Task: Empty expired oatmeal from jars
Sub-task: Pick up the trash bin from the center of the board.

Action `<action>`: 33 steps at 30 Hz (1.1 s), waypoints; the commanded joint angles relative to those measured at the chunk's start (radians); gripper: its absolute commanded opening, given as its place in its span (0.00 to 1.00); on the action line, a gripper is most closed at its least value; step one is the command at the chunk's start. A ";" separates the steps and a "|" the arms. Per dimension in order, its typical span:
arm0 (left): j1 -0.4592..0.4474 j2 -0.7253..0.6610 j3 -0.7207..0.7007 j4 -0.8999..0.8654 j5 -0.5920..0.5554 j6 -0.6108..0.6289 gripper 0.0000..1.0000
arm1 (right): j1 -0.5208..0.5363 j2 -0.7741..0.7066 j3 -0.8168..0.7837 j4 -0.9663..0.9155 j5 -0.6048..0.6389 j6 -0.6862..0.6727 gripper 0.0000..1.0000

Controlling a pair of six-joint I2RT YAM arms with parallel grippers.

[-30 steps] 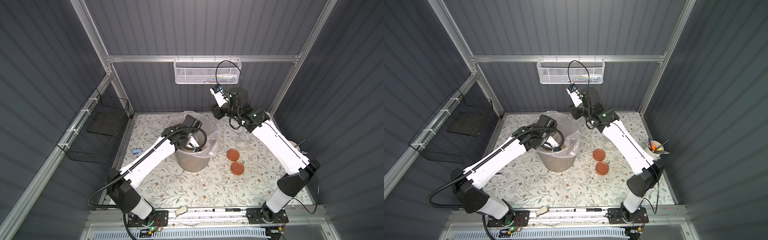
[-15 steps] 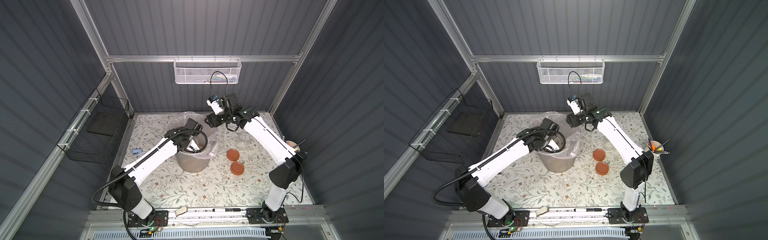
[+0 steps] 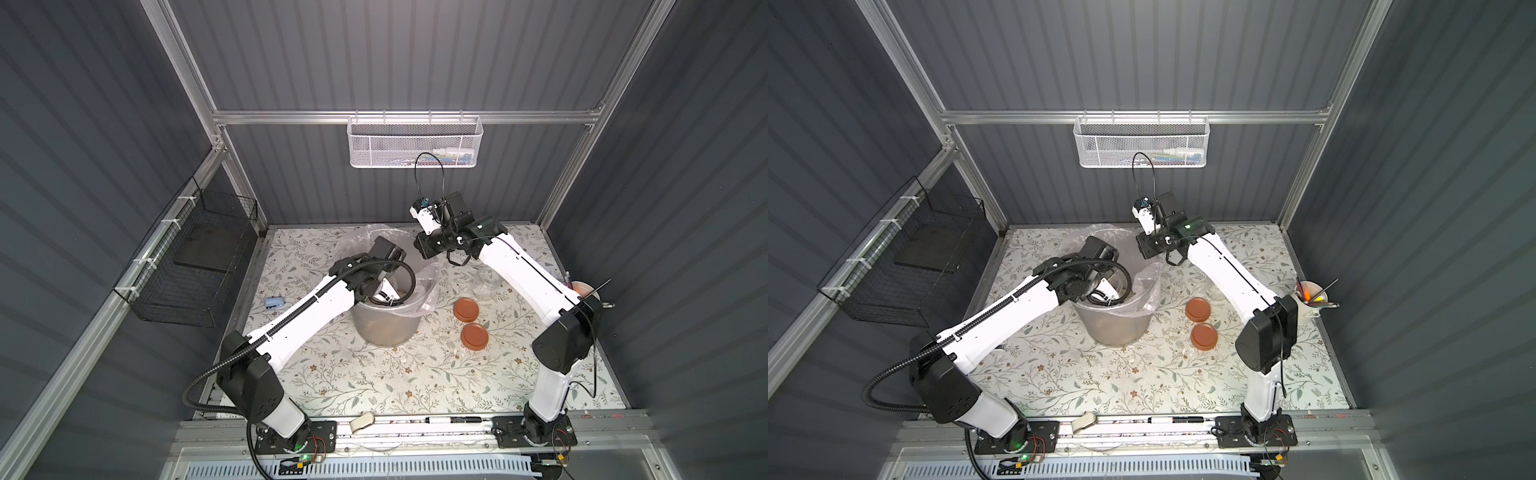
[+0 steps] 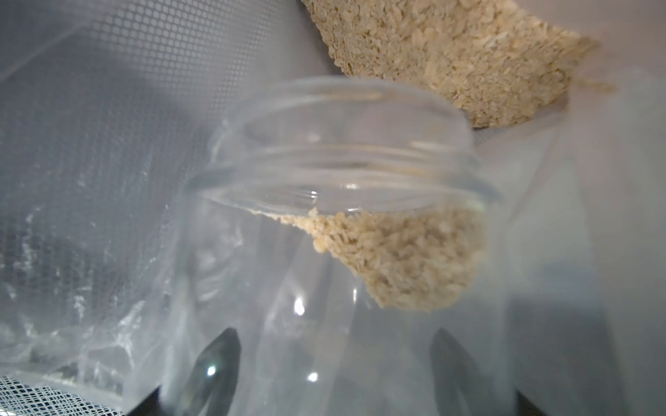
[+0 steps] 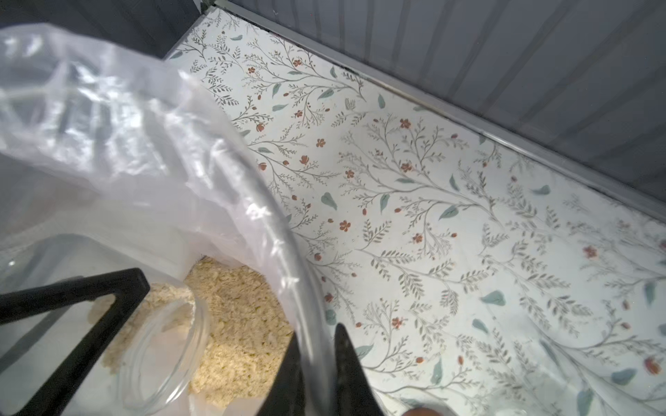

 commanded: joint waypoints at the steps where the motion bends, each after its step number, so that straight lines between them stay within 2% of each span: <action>1: -0.003 -0.019 0.033 0.013 -0.016 0.025 0.00 | 0.005 -0.033 0.033 -0.042 0.108 -0.053 0.03; 2: -0.003 -0.019 0.031 0.014 -0.015 0.028 0.00 | 0.010 -0.047 0.039 -0.039 0.152 -0.068 0.00; 8: -0.006 -0.001 0.053 0.025 -0.014 0.064 0.00 | 0.086 -0.143 0.023 0.100 0.432 -0.241 0.00; 16: -0.007 -0.004 0.067 0.054 -0.015 0.079 0.00 | 0.141 -0.234 -0.068 0.411 0.562 -0.427 0.00; 23: -0.034 -0.023 -0.127 0.070 0.049 0.032 0.00 | 0.191 -0.247 -0.160 0.517 0.559 -0.462 0.00; 31: -0.041 0.003 -0.076 0.109 0.014 0.057 0.00 | 0.205 -0.238 -0.146 0.472 0.487 -0.369 0.00; 33: -0.040 0.016 -0.006 0.121 -0.006 0.066 0.00 | 0.209 -0.226 -0.135 0.450 0.493 -0.365 0.00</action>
